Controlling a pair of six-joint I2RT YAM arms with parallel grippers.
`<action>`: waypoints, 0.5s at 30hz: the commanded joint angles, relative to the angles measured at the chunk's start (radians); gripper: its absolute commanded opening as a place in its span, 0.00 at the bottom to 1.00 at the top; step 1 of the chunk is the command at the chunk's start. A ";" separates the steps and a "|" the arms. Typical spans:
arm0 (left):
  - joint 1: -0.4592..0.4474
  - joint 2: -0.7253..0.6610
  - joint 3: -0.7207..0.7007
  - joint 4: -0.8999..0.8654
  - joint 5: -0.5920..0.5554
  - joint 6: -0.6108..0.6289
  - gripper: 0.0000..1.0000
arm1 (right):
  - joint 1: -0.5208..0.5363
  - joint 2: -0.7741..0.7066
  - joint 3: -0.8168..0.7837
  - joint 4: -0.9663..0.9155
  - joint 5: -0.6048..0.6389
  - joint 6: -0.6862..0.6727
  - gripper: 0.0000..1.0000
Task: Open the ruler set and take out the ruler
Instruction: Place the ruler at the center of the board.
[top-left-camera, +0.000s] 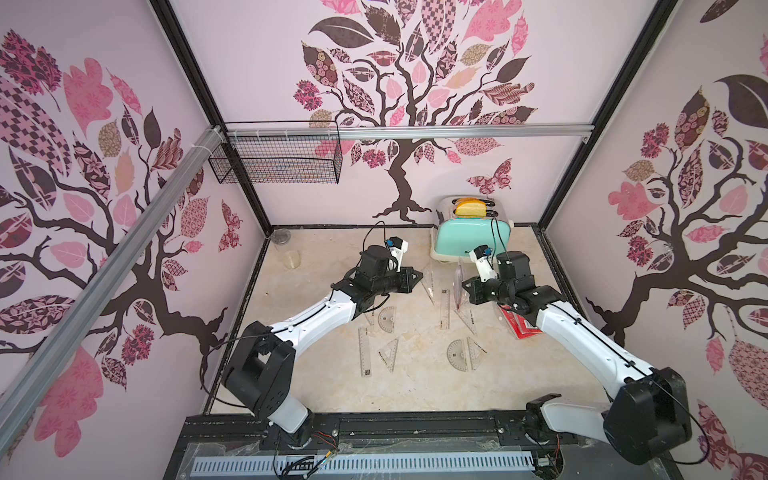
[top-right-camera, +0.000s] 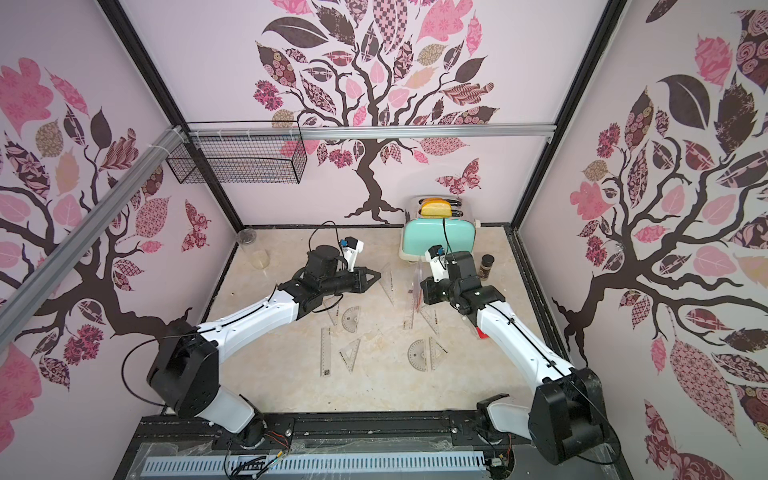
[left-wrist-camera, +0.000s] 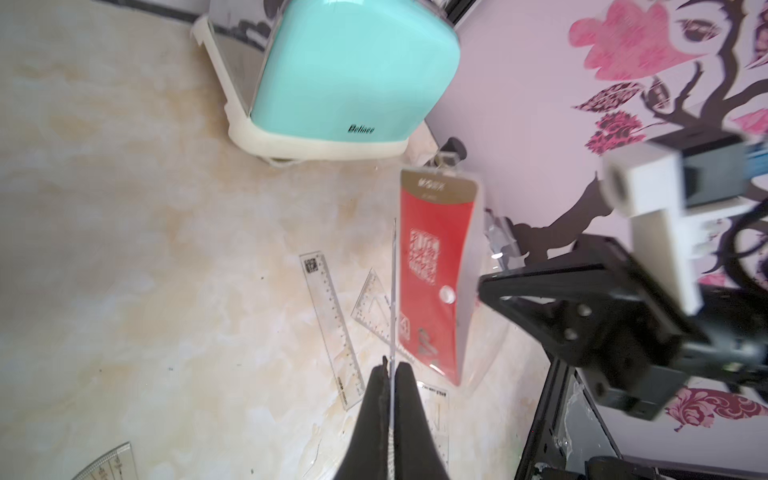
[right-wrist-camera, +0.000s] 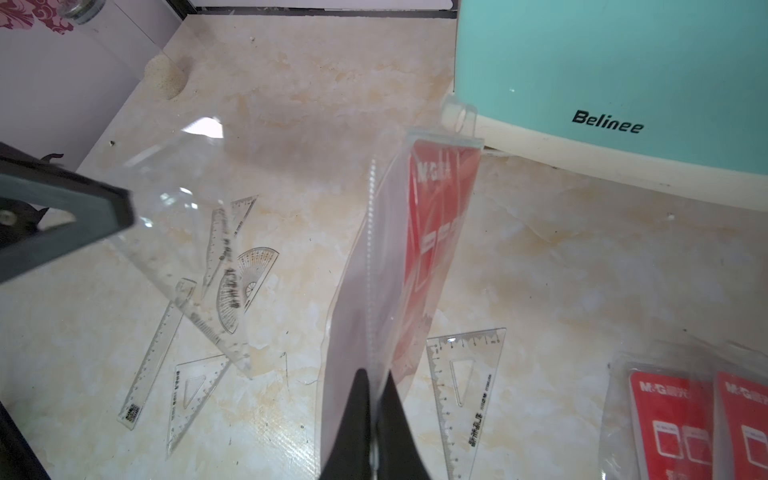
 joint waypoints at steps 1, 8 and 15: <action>0.010 0.069 -0.012 0.024 0.057 -0.014 0.00 | -0.004 -0.048 0.051 -0.047 0.009 -0.016 0.00; 0.063 0.233 0.015 0.065 0.154 -0.030 0.00 | -0.005 -0.100 0.058 -0.088 0.016 -0.023 0.00; 0.074 0.342 0.061 0.110 0.227 -0.069 0.00 | -0.005 -0.096 0.055 -0.089 0.020 -0.026 0.00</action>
